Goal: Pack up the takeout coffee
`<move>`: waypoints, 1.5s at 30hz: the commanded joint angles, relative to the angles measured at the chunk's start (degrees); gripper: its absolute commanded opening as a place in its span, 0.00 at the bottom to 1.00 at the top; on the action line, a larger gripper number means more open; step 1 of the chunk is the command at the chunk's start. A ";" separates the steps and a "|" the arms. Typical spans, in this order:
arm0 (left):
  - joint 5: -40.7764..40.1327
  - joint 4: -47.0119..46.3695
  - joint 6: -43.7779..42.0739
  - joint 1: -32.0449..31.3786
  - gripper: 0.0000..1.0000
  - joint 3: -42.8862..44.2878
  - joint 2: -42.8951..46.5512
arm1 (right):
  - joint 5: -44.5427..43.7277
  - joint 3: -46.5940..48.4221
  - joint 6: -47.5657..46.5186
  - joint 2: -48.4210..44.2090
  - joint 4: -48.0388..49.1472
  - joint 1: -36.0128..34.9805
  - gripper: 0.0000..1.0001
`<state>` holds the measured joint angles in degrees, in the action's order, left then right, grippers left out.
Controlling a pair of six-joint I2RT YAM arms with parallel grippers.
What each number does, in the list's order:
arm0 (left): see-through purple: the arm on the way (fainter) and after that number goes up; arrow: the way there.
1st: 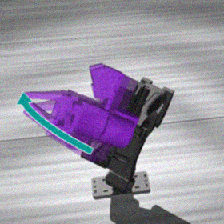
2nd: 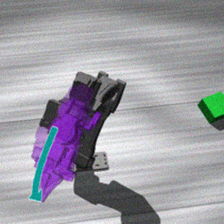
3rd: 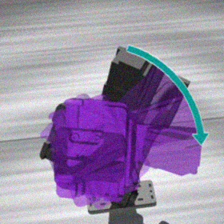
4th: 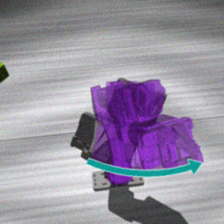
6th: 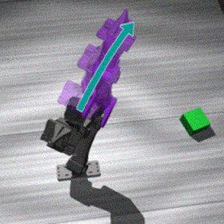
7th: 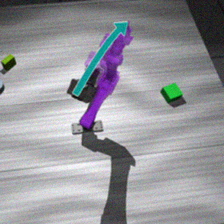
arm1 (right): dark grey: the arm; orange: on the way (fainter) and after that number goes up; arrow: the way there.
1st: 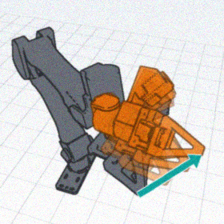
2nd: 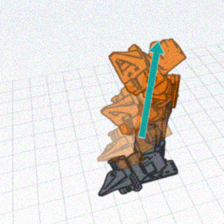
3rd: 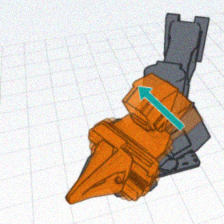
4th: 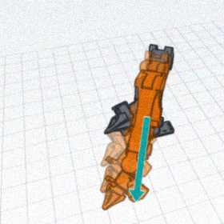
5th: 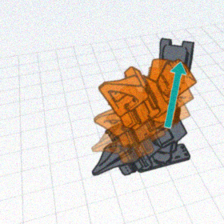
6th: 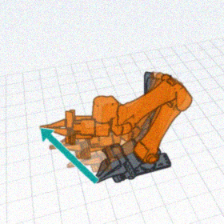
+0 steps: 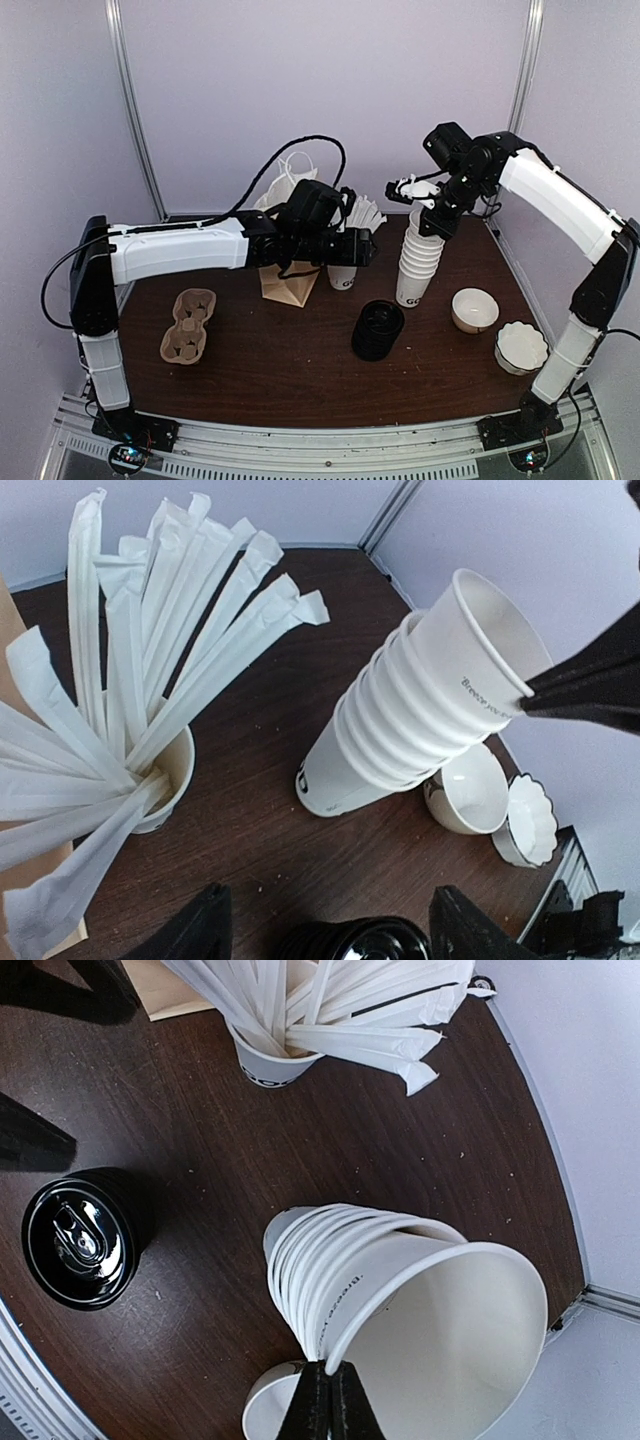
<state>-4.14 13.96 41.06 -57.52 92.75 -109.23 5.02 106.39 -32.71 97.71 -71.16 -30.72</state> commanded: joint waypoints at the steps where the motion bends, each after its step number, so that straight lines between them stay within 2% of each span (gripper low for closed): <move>1: -1.43 -7.50 9.50 -0.55 0.71 4.71 -4.48 | 0.15 -1.48 1.44 -2.91 4.34 0.29 0.00; 8: 1.58 -7.54 12.66 -0.71 0.68 13.32 -11.56 | 0.69 -2.96 1.94 -4.12 4.54 0.40 0.00; 16: 1.06 -6.35 10.77 -1.75 0.68 13.77 -10.58 | -0.37 2.85 0.32 -6.64 0.60 0.40 0.00; 25: -3.58 -1.74 -4.27 -6.52 0.67 11.97 -1.85 | 0.16 6.30 0.12 -13.35 -1.52 0.40 0.00; 30: -6.71 -0.73 -12.90 -7.53 0.67 4.88 8.40 | 5.06 6.99 -1.52 -16.05 -2.86 0.06 0.00; 32: -11.22 0.17 -15.81 -7.60 0.67 0.51 14.12 | 10.01 7.07 -2.89 -16.61 -4.41 -0.95 0.00; 34: -17.49 1.04 -18.91 -7.52 0.69 -3.77 19.95 | 13.82 6.95 -4.32 -16.57 -5.87 -3.54 0.00; 38: -29.81 5.28 -25.28 -5.79 0.71 -9.10 28.92 | 15.42 7.09 -6.08 -14.36 -6.86 -12.06 0.00; 41: -32.03 10.29 -24.41 -1.05 0.72 -12.14 33.91 | 14.16 8.47 -7.22 -9.62 -7.85 -19.29 0.00; 45: -32.04 11.25 -22.80 4.00 0.72 -16.88 41.07 | 9.84 10.94 -8.11 -2.31 -8.44 -28.54 0.00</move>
<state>-31.40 21.69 19.33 -57.08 79.75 -72.90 17.32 115.11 -39.09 89.58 -77.60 -52.47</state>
